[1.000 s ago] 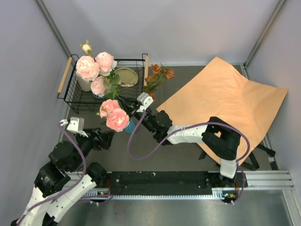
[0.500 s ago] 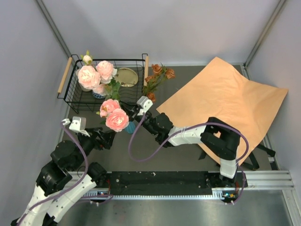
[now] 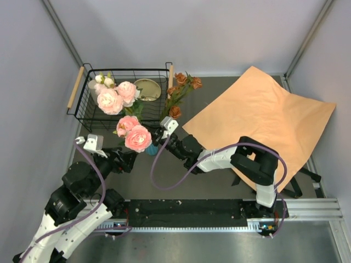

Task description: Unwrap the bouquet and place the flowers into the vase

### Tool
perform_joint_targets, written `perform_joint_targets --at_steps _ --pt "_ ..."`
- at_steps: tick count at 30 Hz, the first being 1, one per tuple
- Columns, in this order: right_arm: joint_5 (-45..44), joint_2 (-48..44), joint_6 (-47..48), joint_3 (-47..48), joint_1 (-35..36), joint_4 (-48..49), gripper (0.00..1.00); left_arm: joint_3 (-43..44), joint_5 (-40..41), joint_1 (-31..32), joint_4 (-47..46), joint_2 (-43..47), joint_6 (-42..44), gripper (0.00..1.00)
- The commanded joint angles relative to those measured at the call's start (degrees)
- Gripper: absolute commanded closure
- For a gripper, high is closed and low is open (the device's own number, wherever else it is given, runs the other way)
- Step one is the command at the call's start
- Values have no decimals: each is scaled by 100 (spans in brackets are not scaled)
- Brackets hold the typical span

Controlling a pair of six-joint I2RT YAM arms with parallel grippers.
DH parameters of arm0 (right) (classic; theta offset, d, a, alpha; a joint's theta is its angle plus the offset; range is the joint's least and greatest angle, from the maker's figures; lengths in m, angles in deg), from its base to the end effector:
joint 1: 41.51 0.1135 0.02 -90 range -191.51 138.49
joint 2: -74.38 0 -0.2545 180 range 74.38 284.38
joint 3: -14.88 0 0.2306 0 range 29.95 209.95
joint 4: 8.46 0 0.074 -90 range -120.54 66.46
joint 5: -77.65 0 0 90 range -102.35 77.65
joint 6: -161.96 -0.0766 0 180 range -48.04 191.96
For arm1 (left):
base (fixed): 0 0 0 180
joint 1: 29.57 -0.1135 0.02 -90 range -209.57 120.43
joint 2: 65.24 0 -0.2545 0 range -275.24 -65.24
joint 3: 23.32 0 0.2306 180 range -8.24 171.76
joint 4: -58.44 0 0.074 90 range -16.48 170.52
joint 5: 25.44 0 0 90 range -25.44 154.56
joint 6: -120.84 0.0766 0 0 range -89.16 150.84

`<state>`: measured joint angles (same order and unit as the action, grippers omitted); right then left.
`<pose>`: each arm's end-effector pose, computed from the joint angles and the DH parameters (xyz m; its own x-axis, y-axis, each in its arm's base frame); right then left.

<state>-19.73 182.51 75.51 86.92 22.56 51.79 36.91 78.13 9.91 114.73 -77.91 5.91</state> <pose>0.1935 0.3755 0.2809 0.2307 0.3340 -0.9139 -0.8279 0.5608 -0.0040 0.0686 -0.0332 0.3170 -0.2913 -0.2909 -0.9113 0.3488 0.8548 -0.3843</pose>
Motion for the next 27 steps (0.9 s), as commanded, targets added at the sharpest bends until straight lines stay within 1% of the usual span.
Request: perform_joint_targets --at_steps 1,27 --pt "87 137 -162 -107 -35 1704 100 -32 -82 7 -351 -105 67 15" --pt "-158 313 -443 -687 -123 1695 100 -146 -161 7 -500 -166 14 15"
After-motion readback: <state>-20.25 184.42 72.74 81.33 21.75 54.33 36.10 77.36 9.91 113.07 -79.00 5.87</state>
